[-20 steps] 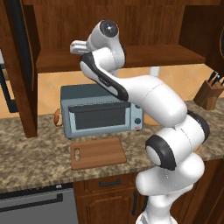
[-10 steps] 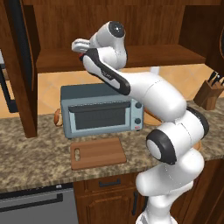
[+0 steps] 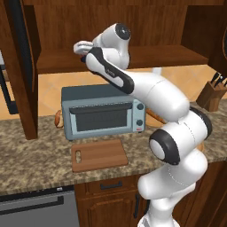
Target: From the different types of pastries on the counter, select a croissant and place it on the cutting board. Then retrieve a jar of jam from the cabinet and place it alongside the croissant on the cutting board.
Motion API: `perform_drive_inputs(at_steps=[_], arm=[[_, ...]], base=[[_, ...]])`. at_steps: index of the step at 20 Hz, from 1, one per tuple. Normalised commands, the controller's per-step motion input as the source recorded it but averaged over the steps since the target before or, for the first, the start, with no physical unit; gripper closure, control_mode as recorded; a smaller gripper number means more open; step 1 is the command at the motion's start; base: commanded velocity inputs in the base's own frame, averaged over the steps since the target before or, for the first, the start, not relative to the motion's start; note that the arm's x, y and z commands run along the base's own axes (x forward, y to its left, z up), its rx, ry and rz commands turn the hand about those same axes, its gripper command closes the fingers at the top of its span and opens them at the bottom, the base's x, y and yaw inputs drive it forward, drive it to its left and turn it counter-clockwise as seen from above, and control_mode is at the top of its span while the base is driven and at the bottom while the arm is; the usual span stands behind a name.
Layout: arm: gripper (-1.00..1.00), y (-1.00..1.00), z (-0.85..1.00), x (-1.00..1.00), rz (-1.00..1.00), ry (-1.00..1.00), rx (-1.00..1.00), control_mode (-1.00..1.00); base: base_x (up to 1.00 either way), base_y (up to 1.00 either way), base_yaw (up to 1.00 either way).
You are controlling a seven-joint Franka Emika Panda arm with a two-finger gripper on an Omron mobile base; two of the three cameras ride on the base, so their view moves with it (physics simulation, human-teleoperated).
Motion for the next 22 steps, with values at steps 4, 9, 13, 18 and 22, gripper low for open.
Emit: perform_drive_inputs(at_steps=[4, 9, 13, 18, 22], arm=[[-1.0, 0.16, -0.11, 0.1, 0.05, -0.03, 0.0, -1.0], [-1.0, 0.26, -0.02, 0.31, 0.01, 0.0, 0.0, -1.0], [-1.0, 0.06, 0.0, 0.42, 0.03, 0.0, 0.0, -1.0], [1.0, 0.08, -0.04, 0.24, 0.02, 0.0, 0.0, -1.0], [1.0, 0.01, 0.0, -0.06, 0.0, 0.0, 0.0, -1.0]], base=[[0.0, 0.0, 0.0], [0.0, 0.0, 0.0], [0.0, 0.0, 0.0], [0.0, 0.0, 0.0], [0.0, 0.0, 0.0]])
